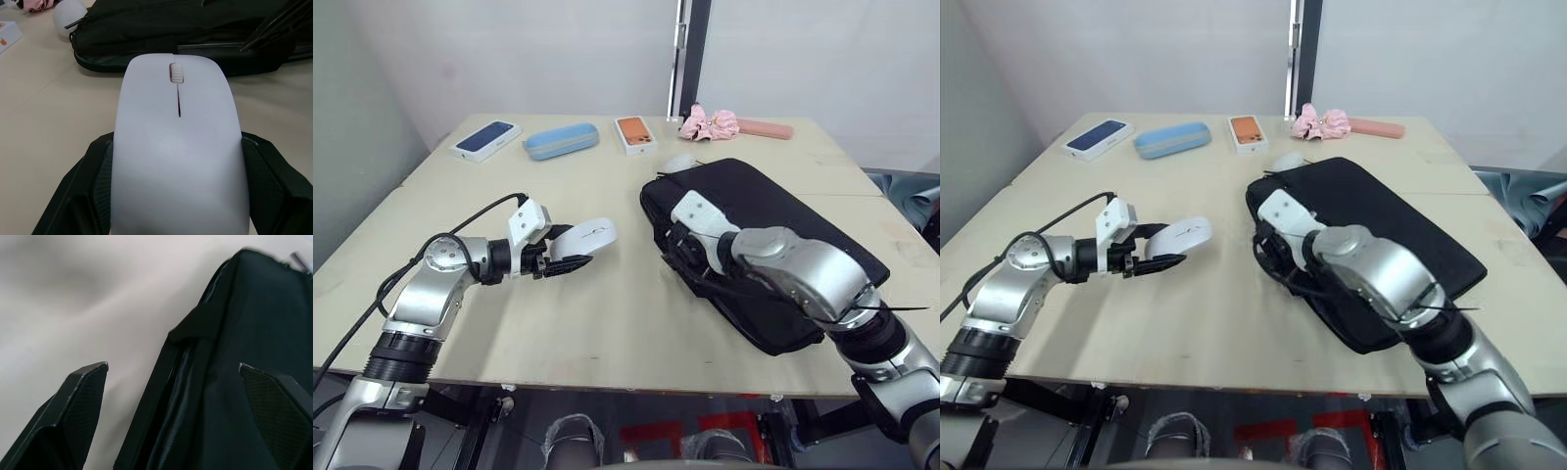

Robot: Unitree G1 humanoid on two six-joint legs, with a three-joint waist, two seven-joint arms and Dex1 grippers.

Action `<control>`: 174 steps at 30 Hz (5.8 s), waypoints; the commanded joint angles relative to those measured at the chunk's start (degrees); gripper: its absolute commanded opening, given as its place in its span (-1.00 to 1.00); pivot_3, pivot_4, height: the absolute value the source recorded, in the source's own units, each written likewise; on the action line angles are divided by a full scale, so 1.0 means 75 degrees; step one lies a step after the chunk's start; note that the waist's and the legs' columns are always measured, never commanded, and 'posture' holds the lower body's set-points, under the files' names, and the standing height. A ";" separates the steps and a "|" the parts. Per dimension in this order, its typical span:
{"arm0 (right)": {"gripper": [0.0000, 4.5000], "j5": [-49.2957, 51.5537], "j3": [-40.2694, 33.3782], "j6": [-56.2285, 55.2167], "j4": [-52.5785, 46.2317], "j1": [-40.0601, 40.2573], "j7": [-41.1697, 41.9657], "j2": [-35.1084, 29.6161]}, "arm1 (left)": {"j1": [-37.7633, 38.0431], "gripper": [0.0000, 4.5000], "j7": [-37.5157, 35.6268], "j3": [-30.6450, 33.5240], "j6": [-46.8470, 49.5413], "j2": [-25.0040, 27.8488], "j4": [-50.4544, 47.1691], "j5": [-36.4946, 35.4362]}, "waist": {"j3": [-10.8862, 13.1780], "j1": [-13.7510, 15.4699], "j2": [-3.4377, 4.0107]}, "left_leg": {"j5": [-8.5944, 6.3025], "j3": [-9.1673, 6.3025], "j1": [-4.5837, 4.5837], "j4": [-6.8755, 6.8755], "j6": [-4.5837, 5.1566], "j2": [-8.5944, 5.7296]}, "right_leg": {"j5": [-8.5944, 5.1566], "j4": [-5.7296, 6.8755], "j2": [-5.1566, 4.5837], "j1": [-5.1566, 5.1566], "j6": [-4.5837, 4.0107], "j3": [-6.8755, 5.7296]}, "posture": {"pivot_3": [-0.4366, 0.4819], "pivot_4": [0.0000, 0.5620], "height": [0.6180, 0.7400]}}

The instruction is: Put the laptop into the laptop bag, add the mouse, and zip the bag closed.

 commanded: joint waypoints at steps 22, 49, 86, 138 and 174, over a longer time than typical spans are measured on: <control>0.76 -0.1555 -0.0137 -0.0422 0.1120 0.0626 0.0236 0.0333 | -0.0409 0.27 0.0329 -0.0045 -0.0207 -0.0411 0.0415 0.0070 | -0.0005 0.0009 -0.0005 | 0.0001 0.0002 0.0015 0.0038 0.0000 -0.0001 | 0.0002 0.0053 0.0002 -0.0001 0.0000 0.0024 | -0.05 -0.47 1.00; -0.99 0.0015 -0.3950 0.2515 0.1405 -0.2417 0.1946 0.0714 | -0.0277 0.27 0.0494 -0.0182 -0.0543 -0.1049 0.0513 0.0153 | 0.0002 -0.0020 0.0003 | 0.0003 0.0048 0.0027 0.0036 0.0003 -0.0001 | 0.0004 0.0083 0.0014 -0.0038 -0.0001 0.0082 | -0.05 -0.47 1.00; -0.99 0.4188 -0.6354 0.2596 0.2523 -0.2866 -0.1060 0.1222 | -0.3988 0.27 0.1979 -0.1419 -0.3997 -0.4753 0.6503 0.2075 | 0.0004 0.0124 0.0002 | 0.0014 0.0060 -0.0006 0.0034 0.0025 -0.0003 | 0.0010 0.0077 0.0015 -0.0068 -0.0001 0.0089 | -0.05 -0.47 1.00; -1.00 0.4630 -0.4704 0.1371 0.2021 -0.1284 -0.0839 0.0828 | 0.0410 0.99 -0.0956 0.1510 0.2352 0.0741 -0.1695 -0.2054 | 0.0011 0.0155 0.0011 | 0.0004 0.0051 -0.0006 0.0000 0.0004 0.0002 | 0.0004 0.0048 0.0017 -0.0067 0.0001 0.0066 | -0.05 -0.47 1.00; 0.99 0.4330 -0.6005 -0.0216 0.0238 0.2024 0.4526 -0.3094 | -0.0716 1.00 -0.2287 0.2588 0.2846 0.3215 0.1623 -0.2641 | 0.0006 0.0276 0.0002 | -0.0022 0.0053 0.0012 0.0010 0.0047 0.0003 | 0.0001 0.0047 0.0016 -0.0047 -0.0002 0.0075 | -0.05 -0.47 1.00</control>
